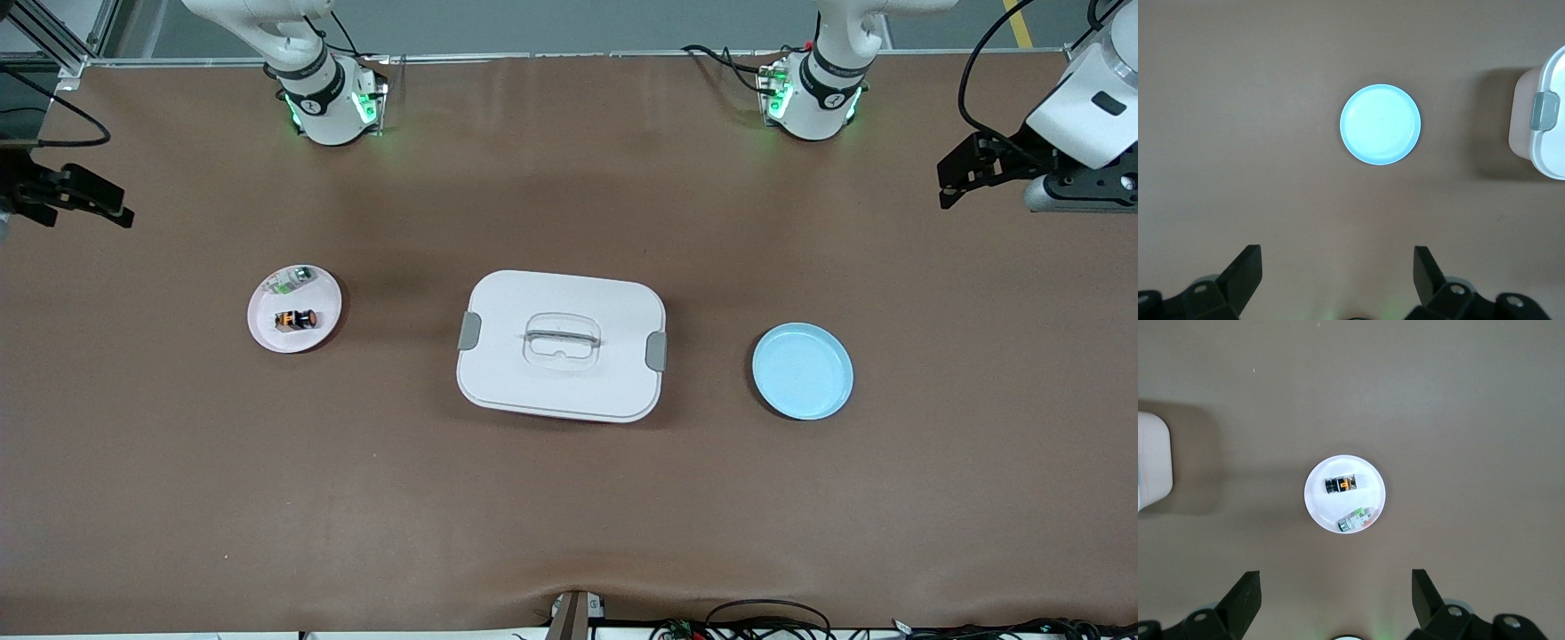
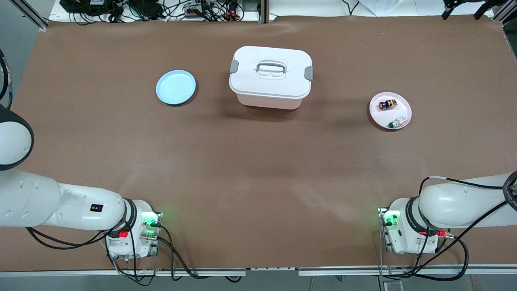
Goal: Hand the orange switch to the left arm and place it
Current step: 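Move the right gripper toward the white plate with the orange switch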
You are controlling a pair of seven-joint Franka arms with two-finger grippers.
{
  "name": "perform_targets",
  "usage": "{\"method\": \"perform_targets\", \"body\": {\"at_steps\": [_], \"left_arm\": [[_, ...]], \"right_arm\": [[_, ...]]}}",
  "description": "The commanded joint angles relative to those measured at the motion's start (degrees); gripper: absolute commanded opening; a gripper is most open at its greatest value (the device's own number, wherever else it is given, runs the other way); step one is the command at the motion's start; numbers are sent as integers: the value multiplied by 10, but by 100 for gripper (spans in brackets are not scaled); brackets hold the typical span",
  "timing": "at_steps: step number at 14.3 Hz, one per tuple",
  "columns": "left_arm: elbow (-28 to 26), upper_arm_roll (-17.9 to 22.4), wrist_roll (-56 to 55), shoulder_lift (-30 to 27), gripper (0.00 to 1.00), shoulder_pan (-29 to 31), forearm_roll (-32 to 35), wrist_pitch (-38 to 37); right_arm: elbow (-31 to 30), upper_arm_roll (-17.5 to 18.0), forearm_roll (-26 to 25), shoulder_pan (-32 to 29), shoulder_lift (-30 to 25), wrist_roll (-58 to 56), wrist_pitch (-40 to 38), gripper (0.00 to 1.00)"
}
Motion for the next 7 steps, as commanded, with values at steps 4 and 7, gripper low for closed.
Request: {"method": "perform_targets", "body": {"at_steps": [4, 7], "left_arm": [[6, -2, 3, -3, 100, 1, 11, -9], [6, -2, 3, 0, 100, -1, 10, -8]], "right_arm": [[-55, 0, 1, 19, 65, -4, 68, 100], [-147, 0, 2, 20, 64, -5, 172, 100]]}}
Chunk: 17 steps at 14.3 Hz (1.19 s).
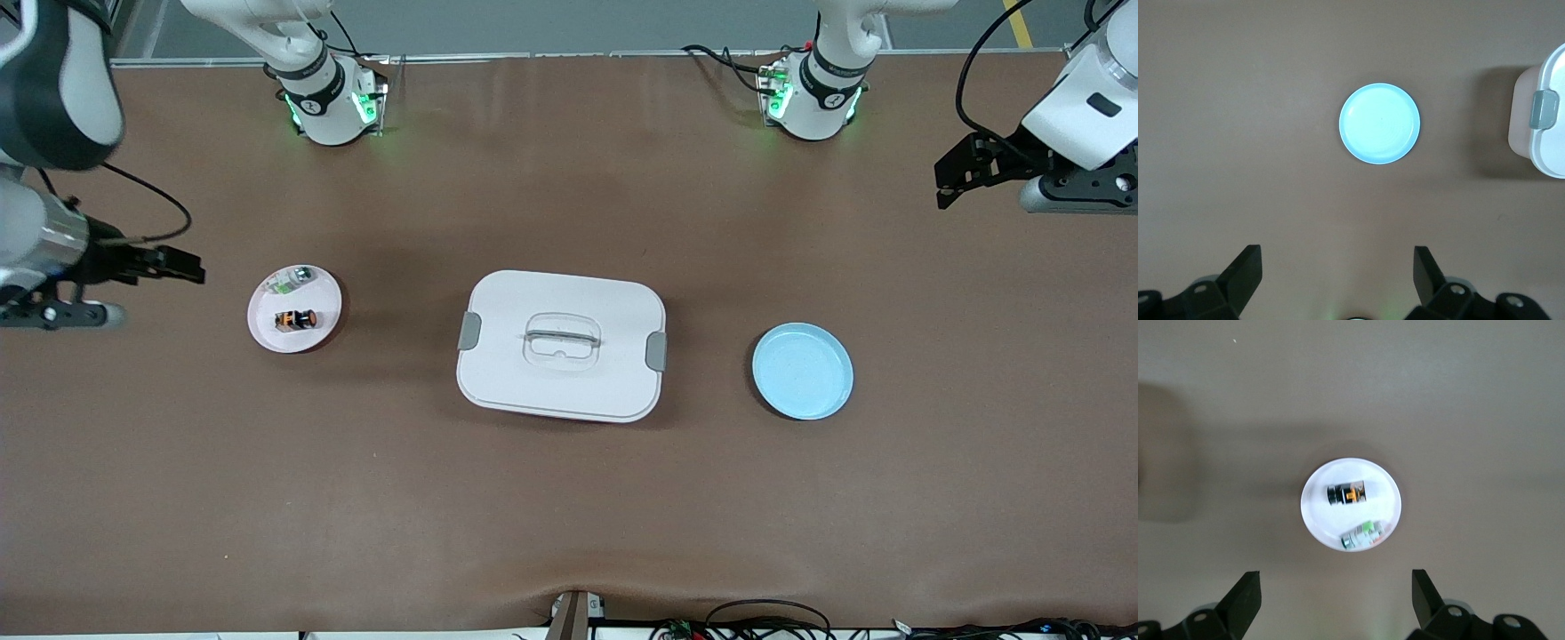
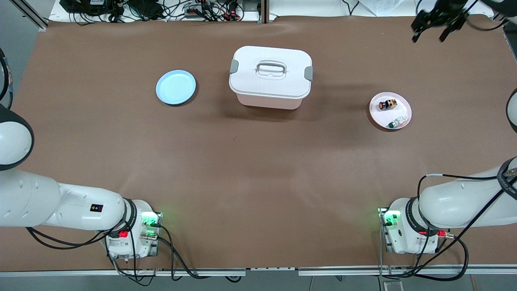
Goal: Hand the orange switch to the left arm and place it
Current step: 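Lower the right gripper over the orange switch and close on it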
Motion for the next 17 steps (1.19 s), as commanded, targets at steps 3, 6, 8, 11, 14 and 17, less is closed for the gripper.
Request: {"method": "perform_targets", "body": {"at_steps": [3, 6, 8, 11, 14, 17], "left_arm": [[7, -2, 3, 1, 100, -5, 8, -7], [5, -2, 3, 1, 100, -6, 8, -7], [5, -2, 5, 2, 100, -5, 8, -7], [4, -2, 6, 2, 100, -3, 10, -8], [4, -2, 6, 3, 100, -2, 9, -7], [5, -2, 6, 3, 100, -1, 9, -7]], "right_arm": [[-152, 0, 3, 4, -18, -8, 165, 100], [-254, 0, 3, 8, -16, -31, 298, 100], [-295, -1, 3, 18, 2, -33, 361, 100], [-295, -1, 3, 19, 41, -33, 377, 100], [-293, -2, -1, 17, 67, -70, 384, 100], [-291, -2, -2, 16, 86, -79, 398, 100]]}}
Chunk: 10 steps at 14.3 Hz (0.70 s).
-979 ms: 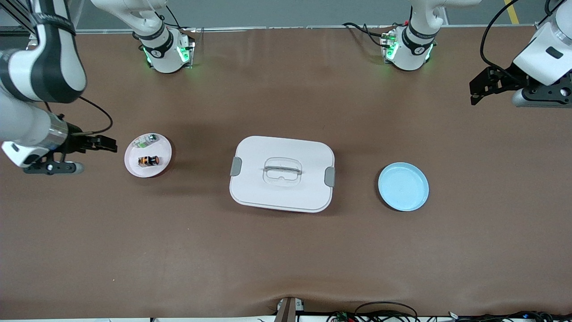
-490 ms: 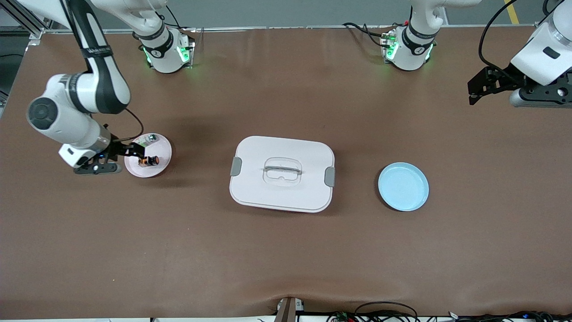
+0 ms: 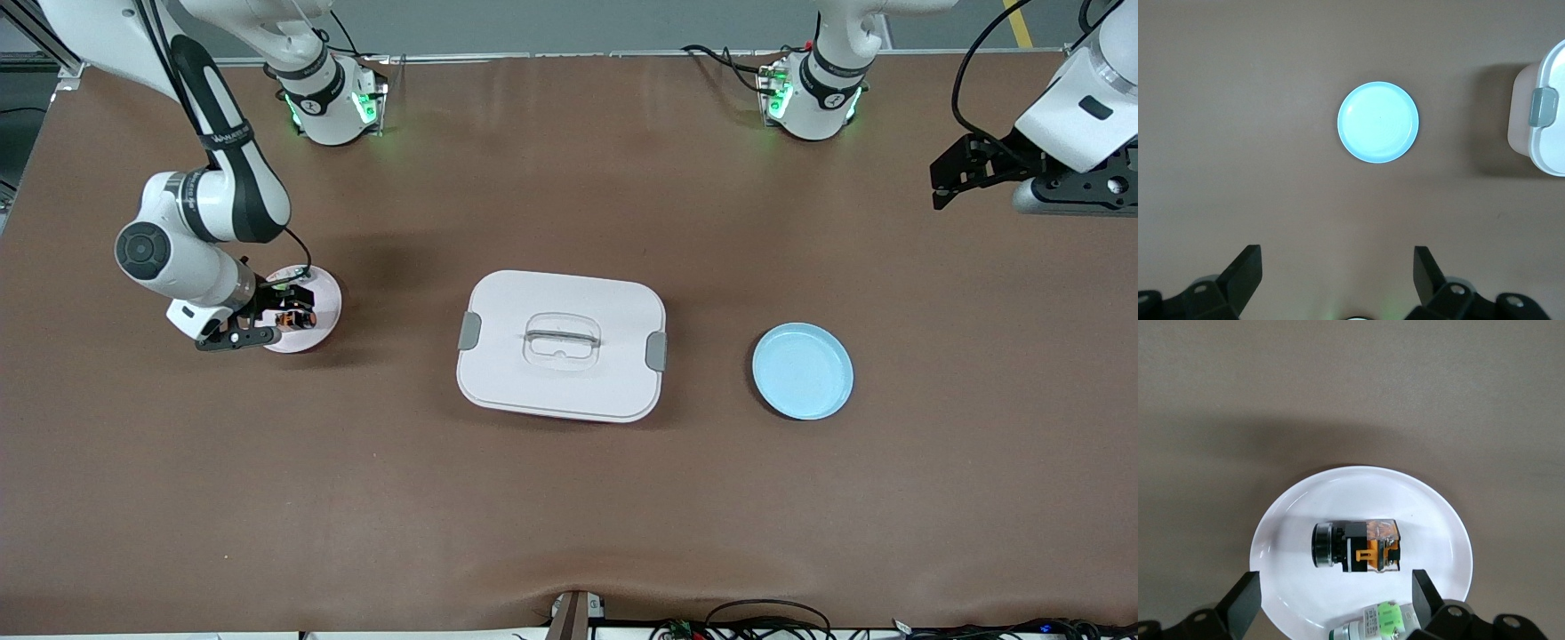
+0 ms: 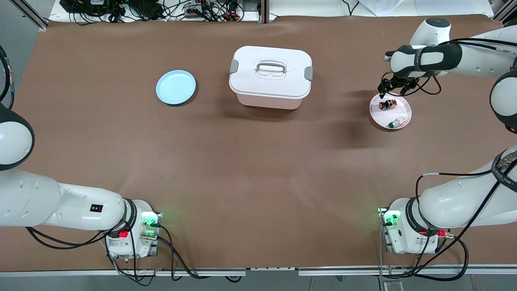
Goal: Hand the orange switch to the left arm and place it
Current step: 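Lower the right gripper over the orange switch and close on it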
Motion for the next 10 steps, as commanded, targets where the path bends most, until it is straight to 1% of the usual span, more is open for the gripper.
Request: {"method": "perform_targets", "body": {"at_steps": [1, 5, 10], "left_arm": [[6, -1, 6, 2, 100, 0, 9, -7], [7, 0, 6, 3, 100, 2, 9, -7], [11, 0, 5, 9, 100, 2, 8, -4]], "right_arm": [[8, -1, -1, -4, 19, -12, 8, 100], [16, -1, -1, -11, 36, -42, 18, 100], [16, -1, -1, -15, 51, -44, 38, 100]]}}
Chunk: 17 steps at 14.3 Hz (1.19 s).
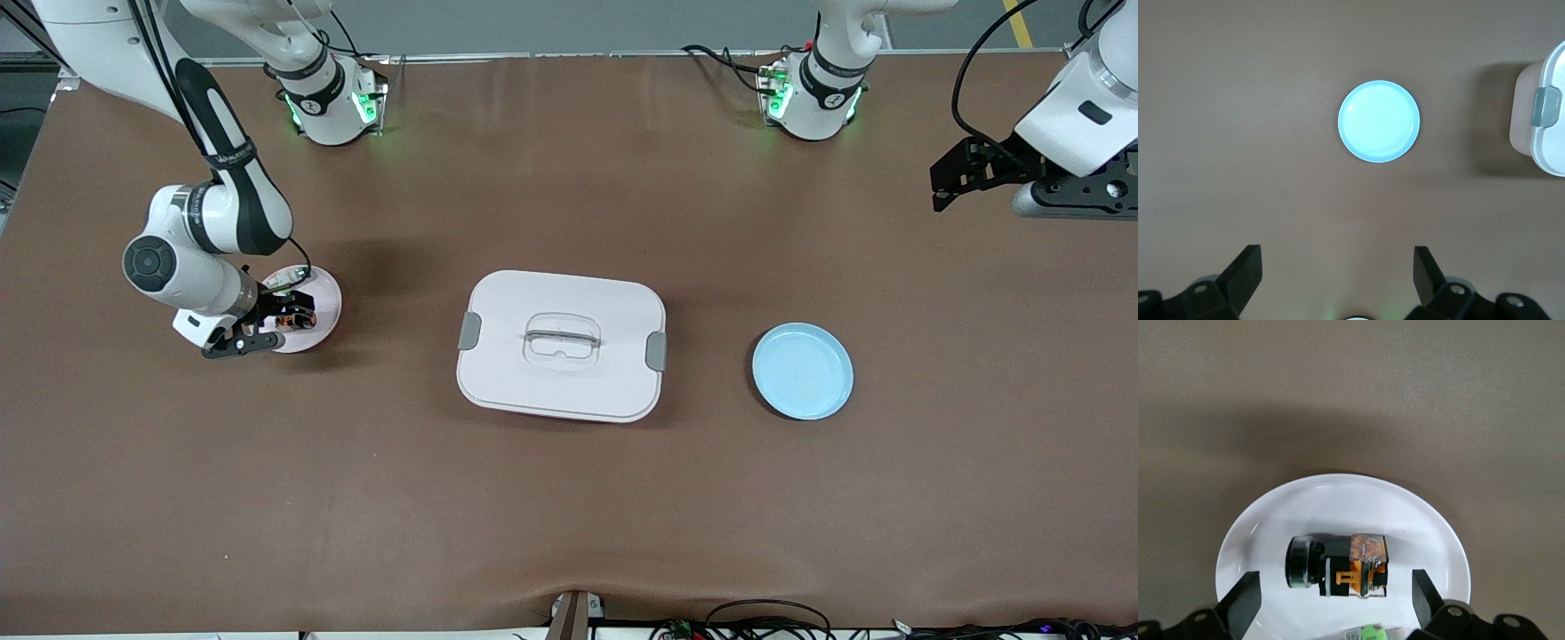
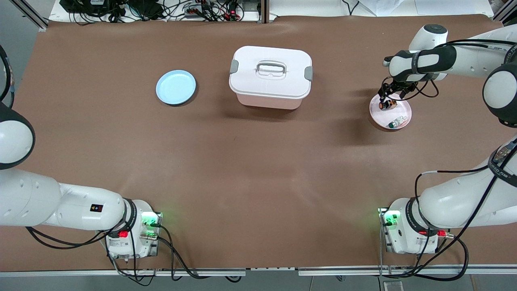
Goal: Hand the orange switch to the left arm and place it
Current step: 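Lower the right gripper over the orange switch and close on it, then lift the orange switch off the white plate with the right gripper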
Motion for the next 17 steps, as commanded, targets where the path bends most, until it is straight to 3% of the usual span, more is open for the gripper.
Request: {"method": "perform_targets", "body": {"at_steps": [1, 4, 17], "left_arm": [[11, -1, 1, 4, 100, 0, 7, -5], [33, -1, 0, 3, 100, -2, 6, -5], [27, -1, 1, -2, 100, 5, 7, -27]], "right_arm": [[11, 3, -1, -6, 19, -9, 15, 100], [10, 3, 0, -6, 27, -9, 18, 100], [10, 3, 4, -9, 56, -8, 32, 100]]}}
